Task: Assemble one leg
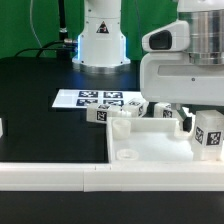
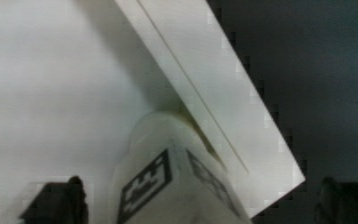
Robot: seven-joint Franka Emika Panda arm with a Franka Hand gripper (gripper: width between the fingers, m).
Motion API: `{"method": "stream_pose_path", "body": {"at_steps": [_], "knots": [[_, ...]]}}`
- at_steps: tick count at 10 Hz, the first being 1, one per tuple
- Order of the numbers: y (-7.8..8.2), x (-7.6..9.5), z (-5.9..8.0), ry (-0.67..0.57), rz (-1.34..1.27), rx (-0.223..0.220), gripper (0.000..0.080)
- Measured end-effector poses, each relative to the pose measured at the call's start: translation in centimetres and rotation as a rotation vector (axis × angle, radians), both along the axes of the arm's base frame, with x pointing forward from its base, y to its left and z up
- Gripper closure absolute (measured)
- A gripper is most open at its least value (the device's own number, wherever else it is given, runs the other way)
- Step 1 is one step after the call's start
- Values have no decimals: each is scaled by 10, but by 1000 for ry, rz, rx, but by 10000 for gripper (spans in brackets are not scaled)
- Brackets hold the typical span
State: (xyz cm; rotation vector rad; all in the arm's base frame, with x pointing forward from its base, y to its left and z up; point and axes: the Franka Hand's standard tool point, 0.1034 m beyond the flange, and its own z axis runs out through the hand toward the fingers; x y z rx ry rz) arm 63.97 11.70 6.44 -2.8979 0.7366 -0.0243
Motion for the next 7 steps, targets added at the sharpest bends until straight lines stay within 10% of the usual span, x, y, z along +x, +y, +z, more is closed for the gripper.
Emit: {"method": "stream_pose_path", "body": {"at_steps": [3, 7], "knots": [[-10, 3, 2, -59, 580, -135, 151], [-8, 2, 2, -44, 405, -119, 402]]}}
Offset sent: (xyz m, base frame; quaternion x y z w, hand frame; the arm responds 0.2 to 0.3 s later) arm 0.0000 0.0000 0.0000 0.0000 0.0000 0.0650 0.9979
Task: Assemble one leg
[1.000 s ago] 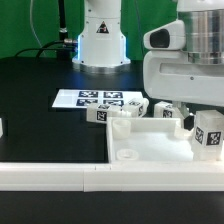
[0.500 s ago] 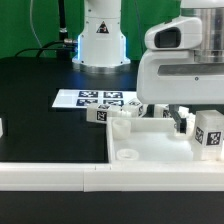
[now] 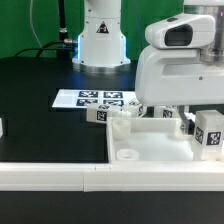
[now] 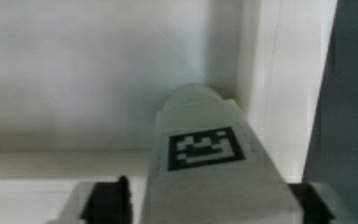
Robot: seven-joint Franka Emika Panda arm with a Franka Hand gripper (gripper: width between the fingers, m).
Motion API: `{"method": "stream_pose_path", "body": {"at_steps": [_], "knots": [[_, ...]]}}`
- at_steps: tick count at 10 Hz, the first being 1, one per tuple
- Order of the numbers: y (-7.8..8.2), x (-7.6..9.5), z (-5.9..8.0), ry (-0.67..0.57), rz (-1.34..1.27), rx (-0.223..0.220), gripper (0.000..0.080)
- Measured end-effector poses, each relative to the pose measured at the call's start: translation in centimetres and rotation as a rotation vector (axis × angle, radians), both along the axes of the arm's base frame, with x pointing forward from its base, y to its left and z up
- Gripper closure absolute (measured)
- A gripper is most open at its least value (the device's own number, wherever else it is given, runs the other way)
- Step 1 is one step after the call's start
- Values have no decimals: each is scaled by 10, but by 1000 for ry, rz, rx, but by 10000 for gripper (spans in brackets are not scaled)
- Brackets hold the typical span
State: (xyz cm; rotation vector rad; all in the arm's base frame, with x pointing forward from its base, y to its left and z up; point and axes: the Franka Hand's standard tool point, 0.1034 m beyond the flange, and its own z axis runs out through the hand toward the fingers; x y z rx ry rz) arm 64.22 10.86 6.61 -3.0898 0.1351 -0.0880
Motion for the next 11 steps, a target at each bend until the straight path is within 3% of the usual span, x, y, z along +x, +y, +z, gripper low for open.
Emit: {"method": "stream_pose_path", "body": {"at_steps": [1, 4, 11], "knots": [[0, 0, 0, 3, -61, 5, 515], [1, 0, 0, 15, -302, 24, 515], [0, -2, 0, 100, -1090, 141, 515]]}}
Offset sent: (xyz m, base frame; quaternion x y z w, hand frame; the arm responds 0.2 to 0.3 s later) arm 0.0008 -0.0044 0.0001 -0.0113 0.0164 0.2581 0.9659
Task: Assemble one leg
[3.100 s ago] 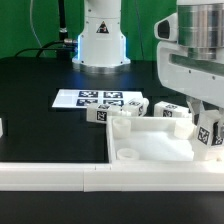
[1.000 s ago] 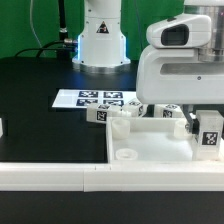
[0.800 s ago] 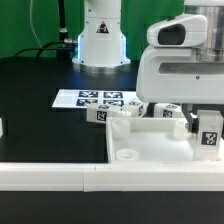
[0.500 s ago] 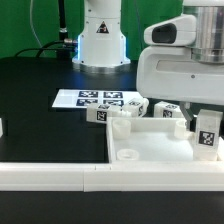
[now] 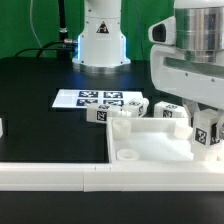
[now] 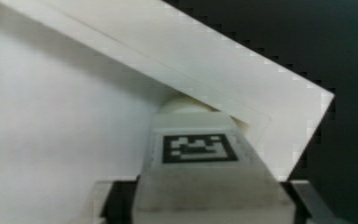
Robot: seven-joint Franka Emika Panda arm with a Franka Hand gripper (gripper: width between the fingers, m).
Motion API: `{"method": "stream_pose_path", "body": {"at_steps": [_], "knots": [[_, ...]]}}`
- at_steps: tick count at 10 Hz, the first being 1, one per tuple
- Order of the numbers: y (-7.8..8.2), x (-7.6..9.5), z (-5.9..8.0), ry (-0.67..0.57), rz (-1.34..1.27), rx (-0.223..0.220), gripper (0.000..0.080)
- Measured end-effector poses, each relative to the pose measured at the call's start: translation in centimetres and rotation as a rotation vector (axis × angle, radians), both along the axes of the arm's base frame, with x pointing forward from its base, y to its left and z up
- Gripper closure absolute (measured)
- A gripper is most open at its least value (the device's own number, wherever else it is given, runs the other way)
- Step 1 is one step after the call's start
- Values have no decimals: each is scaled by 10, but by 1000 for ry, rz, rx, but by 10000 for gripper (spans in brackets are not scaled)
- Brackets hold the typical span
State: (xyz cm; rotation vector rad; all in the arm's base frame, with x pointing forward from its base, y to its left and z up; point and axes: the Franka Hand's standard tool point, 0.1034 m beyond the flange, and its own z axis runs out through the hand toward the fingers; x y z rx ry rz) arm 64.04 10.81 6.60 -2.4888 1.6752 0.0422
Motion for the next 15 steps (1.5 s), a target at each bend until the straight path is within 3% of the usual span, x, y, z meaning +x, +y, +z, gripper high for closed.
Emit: {"method": "stream_pose_path", "body": {"at_steps": [4, 8, 11, 12, 13, 14, 15], "knots": [[0, 0, 0, 27, -217, 22, 515], [1, 2, 0, 69, -701, 123, 515], [-2, 2, 0, 68, -813, 118, 515], [-1, 2, 0, 70, -821, 119, 465], [0, 1, -1, 70, -811, 118, 465], [0, 1, -1, 69, -807, 118, 298], [0, 1, -1, 69, -803, 118, 182]]}}
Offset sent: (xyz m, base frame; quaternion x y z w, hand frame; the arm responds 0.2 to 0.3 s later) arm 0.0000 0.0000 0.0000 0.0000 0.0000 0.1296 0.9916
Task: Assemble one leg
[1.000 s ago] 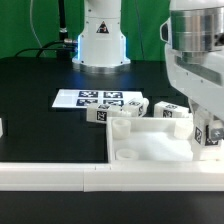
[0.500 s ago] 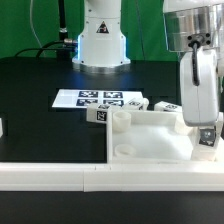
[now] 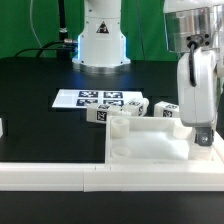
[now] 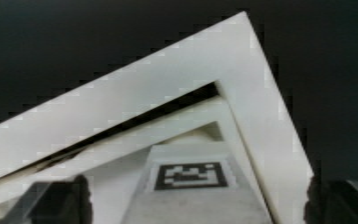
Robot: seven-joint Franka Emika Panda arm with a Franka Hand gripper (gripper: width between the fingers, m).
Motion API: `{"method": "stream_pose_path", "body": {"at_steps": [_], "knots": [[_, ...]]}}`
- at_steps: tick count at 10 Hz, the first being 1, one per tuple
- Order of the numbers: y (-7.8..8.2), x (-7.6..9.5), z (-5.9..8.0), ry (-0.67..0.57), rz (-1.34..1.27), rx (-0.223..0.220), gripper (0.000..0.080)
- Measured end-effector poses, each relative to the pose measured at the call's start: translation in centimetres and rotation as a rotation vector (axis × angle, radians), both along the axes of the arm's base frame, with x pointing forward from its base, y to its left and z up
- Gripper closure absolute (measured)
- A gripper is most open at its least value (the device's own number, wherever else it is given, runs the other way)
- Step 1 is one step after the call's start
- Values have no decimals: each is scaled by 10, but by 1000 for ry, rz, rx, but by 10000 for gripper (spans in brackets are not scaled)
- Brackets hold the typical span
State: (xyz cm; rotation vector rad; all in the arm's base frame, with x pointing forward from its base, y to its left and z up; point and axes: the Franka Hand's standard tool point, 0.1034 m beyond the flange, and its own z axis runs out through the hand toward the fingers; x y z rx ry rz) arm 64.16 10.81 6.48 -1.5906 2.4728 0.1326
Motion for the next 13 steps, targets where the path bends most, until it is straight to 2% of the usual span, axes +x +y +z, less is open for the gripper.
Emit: {"method": "stream_pose_path", "body": {"at_steps": [2, 5, 6, 7, 11, 13], "knots": [[8, -2, 4, 4, 49, 2, 159], [13, 1, 50, -63, 349, 1, 150], [15, 0, 60, -76, 428, 2, 150], [16, 1, 64, -91, 483, -5, 150], [17, 1, 62, -92, 494, -6, 150], [14, 0, 65, -88, 582, -5, 150]]}}
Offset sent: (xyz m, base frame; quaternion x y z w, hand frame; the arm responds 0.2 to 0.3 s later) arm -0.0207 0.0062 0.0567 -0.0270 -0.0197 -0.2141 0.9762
